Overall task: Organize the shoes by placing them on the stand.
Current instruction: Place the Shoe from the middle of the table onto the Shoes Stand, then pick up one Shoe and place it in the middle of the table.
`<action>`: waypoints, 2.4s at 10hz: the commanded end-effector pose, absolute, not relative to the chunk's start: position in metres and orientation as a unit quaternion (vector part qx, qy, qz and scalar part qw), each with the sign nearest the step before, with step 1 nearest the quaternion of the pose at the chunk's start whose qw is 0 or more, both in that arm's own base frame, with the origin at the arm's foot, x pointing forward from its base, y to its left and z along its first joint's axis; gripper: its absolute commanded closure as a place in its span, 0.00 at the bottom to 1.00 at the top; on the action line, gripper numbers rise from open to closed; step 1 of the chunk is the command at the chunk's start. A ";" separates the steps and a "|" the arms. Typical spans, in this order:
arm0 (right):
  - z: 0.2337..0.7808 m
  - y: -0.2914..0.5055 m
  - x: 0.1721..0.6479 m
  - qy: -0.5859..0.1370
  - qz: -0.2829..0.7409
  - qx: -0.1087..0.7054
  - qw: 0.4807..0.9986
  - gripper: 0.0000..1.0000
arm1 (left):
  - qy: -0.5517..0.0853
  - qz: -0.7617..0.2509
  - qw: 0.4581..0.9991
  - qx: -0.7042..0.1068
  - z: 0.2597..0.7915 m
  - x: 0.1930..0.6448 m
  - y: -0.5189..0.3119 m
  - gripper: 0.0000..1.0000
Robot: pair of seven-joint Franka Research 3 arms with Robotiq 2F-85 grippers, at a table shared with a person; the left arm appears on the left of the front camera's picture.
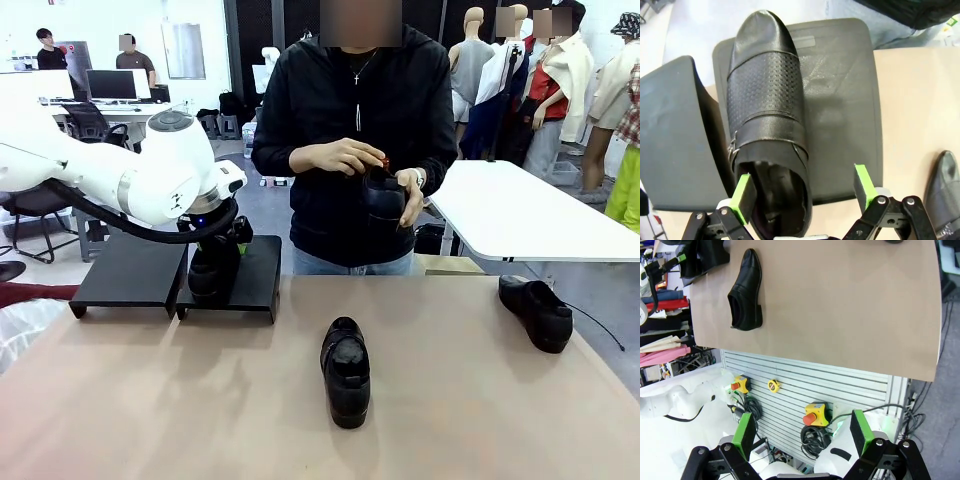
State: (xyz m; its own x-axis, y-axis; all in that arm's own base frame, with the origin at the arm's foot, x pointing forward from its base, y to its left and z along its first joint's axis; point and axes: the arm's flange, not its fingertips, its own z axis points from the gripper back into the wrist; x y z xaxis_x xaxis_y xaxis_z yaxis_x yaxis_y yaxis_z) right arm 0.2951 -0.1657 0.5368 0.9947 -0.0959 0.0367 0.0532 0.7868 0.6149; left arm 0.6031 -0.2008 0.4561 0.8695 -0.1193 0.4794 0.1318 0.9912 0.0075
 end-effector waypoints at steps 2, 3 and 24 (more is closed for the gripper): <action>0.540 -0.167 0.294 -0.033 -0.038 0.324 0.945 0.00 | -0.190 -0.070 0.977 -0.062 0.517 0.533 -0.150 0.00; 0.540 -0.167 0.294 -0.033 -0.038 0.324 0.945 0.00 | -0.187 -0.089 0.975 -0.080 0.533 0.497 -0.134 0.00; 0.537 -0.166 0.295 -0.033 -0.040 0.324 0.945 0.00 | -0.134 -0.062 0.926 -0.348 0.475 0.334 0.011 0.00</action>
State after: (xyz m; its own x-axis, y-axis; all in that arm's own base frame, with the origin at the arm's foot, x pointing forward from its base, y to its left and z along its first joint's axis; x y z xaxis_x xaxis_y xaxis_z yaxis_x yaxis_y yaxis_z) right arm 0.2950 -0.1657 0.5367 0.9947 -0.0960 0.0356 0.0539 0.7867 0.6150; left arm 0.3360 0.0073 0.4758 0.9597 0.0021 0.2810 0.1835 0.7526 -0.6324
